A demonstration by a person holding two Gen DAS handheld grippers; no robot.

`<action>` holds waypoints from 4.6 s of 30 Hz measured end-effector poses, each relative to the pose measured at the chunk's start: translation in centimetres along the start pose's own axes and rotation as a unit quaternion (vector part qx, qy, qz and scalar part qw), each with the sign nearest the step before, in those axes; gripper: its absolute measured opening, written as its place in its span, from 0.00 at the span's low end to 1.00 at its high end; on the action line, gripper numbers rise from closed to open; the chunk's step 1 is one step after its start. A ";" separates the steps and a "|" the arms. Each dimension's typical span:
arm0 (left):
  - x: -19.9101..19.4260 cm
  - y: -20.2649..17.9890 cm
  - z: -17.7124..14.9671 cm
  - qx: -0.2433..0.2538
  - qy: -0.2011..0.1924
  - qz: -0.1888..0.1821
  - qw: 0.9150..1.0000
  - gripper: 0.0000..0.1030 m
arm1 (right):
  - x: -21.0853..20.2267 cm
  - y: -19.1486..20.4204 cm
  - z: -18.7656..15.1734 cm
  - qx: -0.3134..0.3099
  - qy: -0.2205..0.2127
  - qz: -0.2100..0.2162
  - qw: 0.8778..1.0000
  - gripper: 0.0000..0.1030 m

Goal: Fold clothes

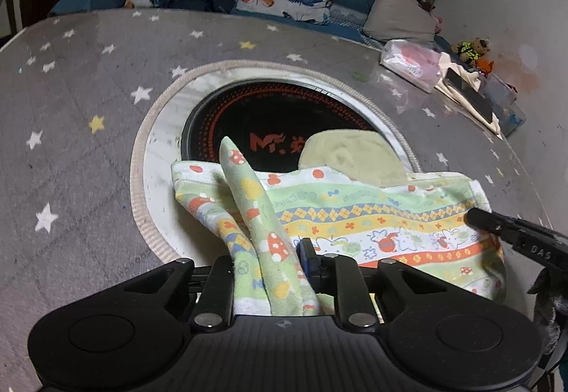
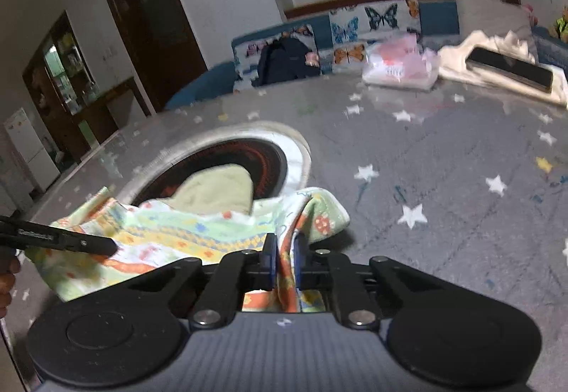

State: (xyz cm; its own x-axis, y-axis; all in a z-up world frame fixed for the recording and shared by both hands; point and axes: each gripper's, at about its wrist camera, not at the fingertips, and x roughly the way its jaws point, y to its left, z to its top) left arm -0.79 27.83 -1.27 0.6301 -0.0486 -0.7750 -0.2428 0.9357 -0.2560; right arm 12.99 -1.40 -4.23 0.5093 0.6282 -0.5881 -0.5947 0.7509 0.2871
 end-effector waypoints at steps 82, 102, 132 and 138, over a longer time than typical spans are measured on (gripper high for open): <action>9.4 -18.1 6.6 0.181 0.048 0.068 0.980 0.73 | -4.8 -9.0 1.3 -0.033 -0.003 -0.180 0.983 0.56; 4.4 -17.1 5.3 0.220 -0.015 0.100 0.970 0.90 | -4.3 -4.4 -0.3 -0.064 -0.019 -0.161 0.985 0.81; 3.0 -17.6 -0.7 0.173 -0.042 0.053 0.983 0.93 | -5.3 -2.5 -2.5 -0.031 -0.037 -0.166 0.985 1.00; 2.6 -17.9 -1.4 0.178 -0.054 0.067 0.980 0.98 | -5.4 -2.1 -2.7 -0.020 -0.042 -0.177 0.983 1.00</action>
State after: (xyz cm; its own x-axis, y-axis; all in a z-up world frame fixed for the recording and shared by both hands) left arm 4.19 10.49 0.47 0.6890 0.1024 -0.7175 -0.0678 0.9947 0.0768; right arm 9.78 -6.91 -3.64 0.7373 0.3447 -0.5811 -0.3941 0.9180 0.0445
